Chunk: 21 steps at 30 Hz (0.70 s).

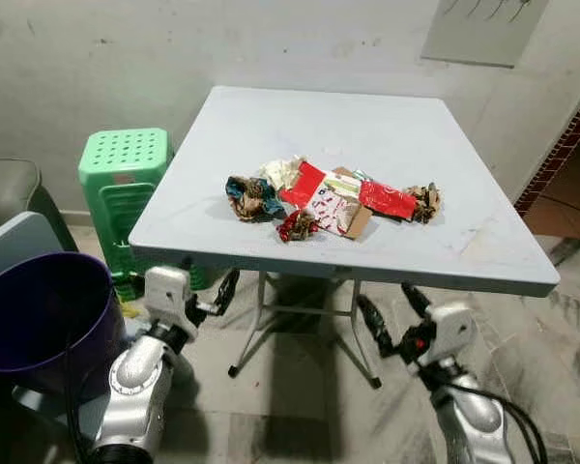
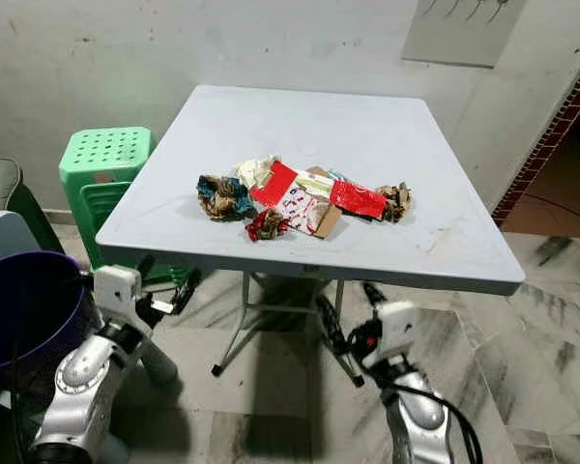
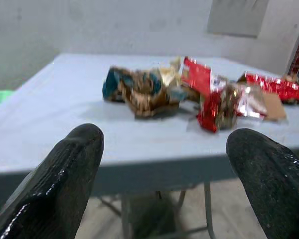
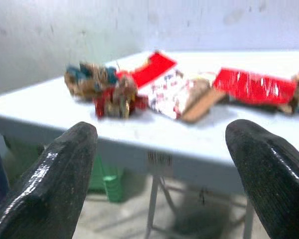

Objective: Picking trash to rubbish bin

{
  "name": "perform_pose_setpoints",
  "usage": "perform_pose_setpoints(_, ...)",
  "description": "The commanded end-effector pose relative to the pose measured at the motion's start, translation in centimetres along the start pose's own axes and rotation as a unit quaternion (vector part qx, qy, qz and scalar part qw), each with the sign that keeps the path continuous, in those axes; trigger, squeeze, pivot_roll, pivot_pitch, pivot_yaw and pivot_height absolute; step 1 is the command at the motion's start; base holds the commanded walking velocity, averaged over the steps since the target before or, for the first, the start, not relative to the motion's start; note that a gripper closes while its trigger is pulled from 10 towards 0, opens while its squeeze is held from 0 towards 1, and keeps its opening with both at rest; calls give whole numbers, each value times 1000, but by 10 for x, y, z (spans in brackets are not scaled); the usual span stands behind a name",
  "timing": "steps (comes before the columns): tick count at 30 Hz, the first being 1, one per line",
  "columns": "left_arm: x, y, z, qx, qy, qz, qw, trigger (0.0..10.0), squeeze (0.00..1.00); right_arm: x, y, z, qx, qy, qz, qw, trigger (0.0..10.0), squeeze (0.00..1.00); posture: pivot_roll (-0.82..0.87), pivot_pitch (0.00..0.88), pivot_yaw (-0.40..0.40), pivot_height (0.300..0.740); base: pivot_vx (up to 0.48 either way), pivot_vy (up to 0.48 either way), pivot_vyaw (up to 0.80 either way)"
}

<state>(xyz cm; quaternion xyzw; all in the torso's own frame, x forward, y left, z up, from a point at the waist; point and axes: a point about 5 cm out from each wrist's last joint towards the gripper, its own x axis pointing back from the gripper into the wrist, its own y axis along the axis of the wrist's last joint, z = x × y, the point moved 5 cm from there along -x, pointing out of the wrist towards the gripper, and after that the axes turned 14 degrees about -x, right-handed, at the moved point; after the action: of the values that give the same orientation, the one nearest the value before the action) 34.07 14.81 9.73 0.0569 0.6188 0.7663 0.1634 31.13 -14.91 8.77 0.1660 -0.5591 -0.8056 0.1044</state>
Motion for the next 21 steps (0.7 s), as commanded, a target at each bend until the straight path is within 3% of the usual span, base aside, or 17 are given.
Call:
perform_pose_setpoints(1,-4,7,2,-2,0,-5,1000,10000,1000,-6,11,1,1,3,-11,1000,10000,1000,0,0,-38,740,0,0,0)
perform_pose_setpoints(5,-9,11,6,-3,12,5,1000,10000,1000,-19,33,0,-5,-13,-39,999,10000,1000,1,0,-39,740,0,0,0)
perform_pose_setpoints(6,-12,11,9,-1,26,11,1000,10000,0,-24,40,-5,-8,-31,-49,998,10000,1000,1,0,-37,740,0,0,0)
perform_pose_setpoints(11,-16,11,14,28,52,19,998,10000,0,-29,48,-12,-20,-59,-64,996,10000,1000,4,0,-39,740,0,0,0)
perform_pose_setpoints(13,-18,4,19,57,83,39,994,10000,0,-32,50,-16,-41,-79,-70,994,10000,1000,4,0,-40,740,0,0,0)
perform_pose_setpoints(14,-20,-3,21,78,106,59,990,10000,0,-35,48,-17,-55,-88,-67,992,10000,318,5,0,-42,740,0,0,0)
perform_pose_setpoints(15,-21,-10,23,81,126,81,985,10000,0,-38,45,-14,-70,-86,-62,992,10000,0,4,0,-41,740,0,0,0)
perform_pose_setpoints(20,-26,-15,24,104,161,105,976,10000,0,-43,42,-5,-64,-75,-57,993,10000,0,5,0,-45,740,0,0,0)
perform_pose_setpoints(21,-30,-9,21,80,153,99,980,10000,0,-44,41,1,-62,-63,-53,995,10000,0,5,0,-44,740,0,0,0)
